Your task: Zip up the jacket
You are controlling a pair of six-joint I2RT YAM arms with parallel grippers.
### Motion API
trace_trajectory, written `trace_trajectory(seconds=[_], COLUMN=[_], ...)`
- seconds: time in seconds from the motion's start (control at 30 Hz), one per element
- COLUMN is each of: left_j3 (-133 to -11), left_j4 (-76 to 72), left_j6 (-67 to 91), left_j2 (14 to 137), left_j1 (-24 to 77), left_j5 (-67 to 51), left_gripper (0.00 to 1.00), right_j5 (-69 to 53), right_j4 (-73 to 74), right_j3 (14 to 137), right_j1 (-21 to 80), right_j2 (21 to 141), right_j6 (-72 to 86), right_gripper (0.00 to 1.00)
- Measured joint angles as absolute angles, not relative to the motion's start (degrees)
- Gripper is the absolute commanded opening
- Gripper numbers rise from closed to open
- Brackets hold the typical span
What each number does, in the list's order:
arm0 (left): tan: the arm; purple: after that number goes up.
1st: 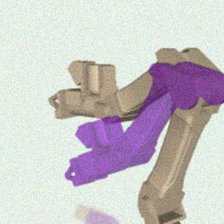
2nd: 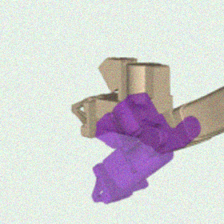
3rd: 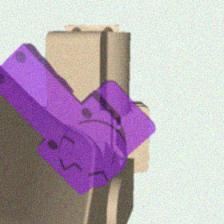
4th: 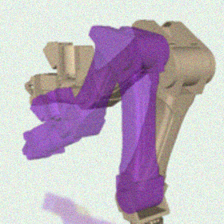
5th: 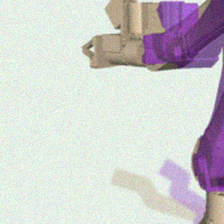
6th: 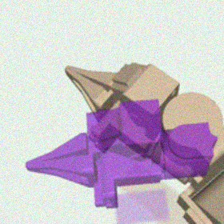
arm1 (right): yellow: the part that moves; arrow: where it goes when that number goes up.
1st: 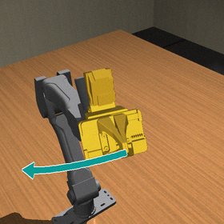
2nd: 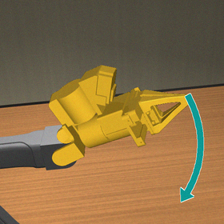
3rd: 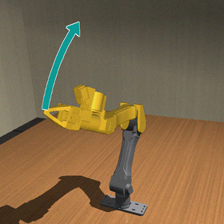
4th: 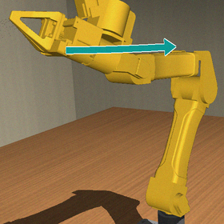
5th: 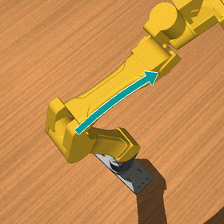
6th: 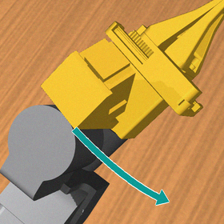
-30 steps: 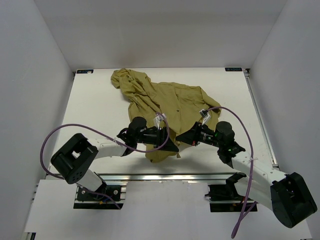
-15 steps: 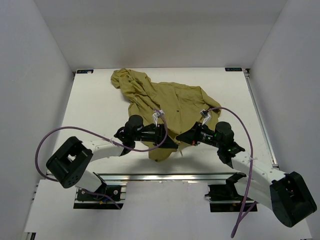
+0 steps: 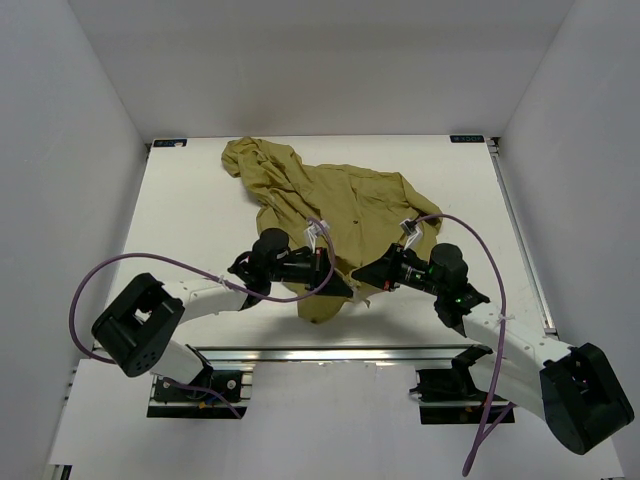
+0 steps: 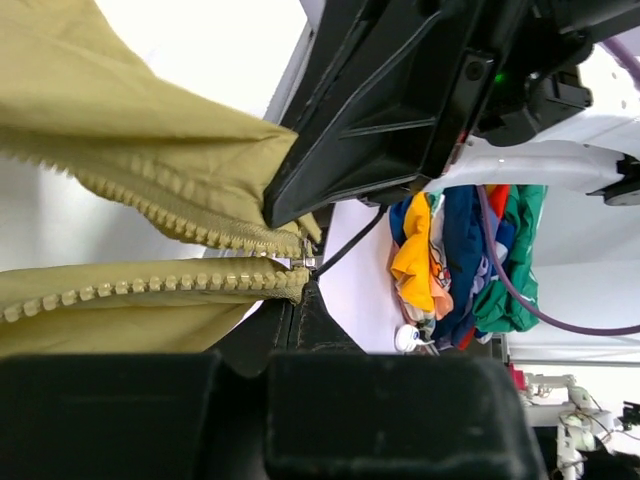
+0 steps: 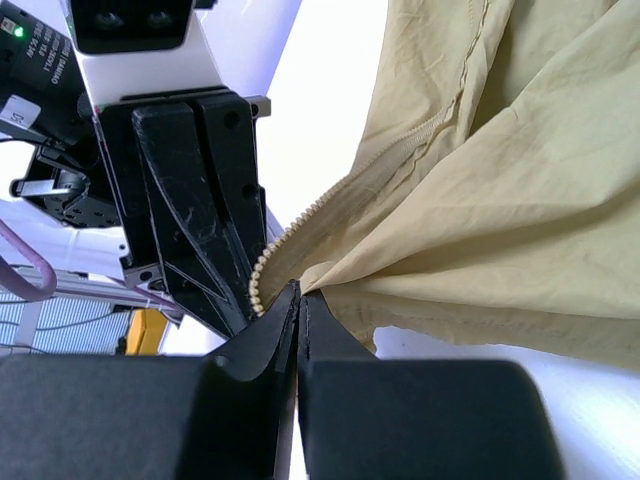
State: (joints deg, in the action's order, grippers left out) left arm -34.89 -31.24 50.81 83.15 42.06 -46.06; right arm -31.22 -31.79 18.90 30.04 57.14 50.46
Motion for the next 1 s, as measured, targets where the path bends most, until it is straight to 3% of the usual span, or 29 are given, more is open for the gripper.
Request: trace_trajectory(seconds=[0.73, 0.87, 0.9, 1.0], left_j3=[-38.8, -38.8, -38.8, -38.8], left_j4=[-11.6, -10.3, -9.8, -8.8], left_j6=[40.7, 40.7, 40.8, 41.1], left_j2=[76.7, 75.9, 75.9, 76.1], left_j1=[44.5, 44.7, 44.9, 45.2], left_j5=[-36.7, -35.9, -35.9, -36.0], left_gripper=[0.00, 0.00, 0.00, 0.00], right_j5=[-29.7, -31.6, -31.9, -33.0], right_j4=[-30.1, -26.5, -25.8, -22.1], right_j3=[25.3, 27.6, 27.9, 28.4], right_j1=[30.9, 30.9, 30.8, 30.7], right_j2=[62.7, 62.6, 62.3, 60.1], right_j6=[51.4, 47.5, 46.7, 43.4], right_gripper=[0.00, 0.22, 0.33, 0.45])
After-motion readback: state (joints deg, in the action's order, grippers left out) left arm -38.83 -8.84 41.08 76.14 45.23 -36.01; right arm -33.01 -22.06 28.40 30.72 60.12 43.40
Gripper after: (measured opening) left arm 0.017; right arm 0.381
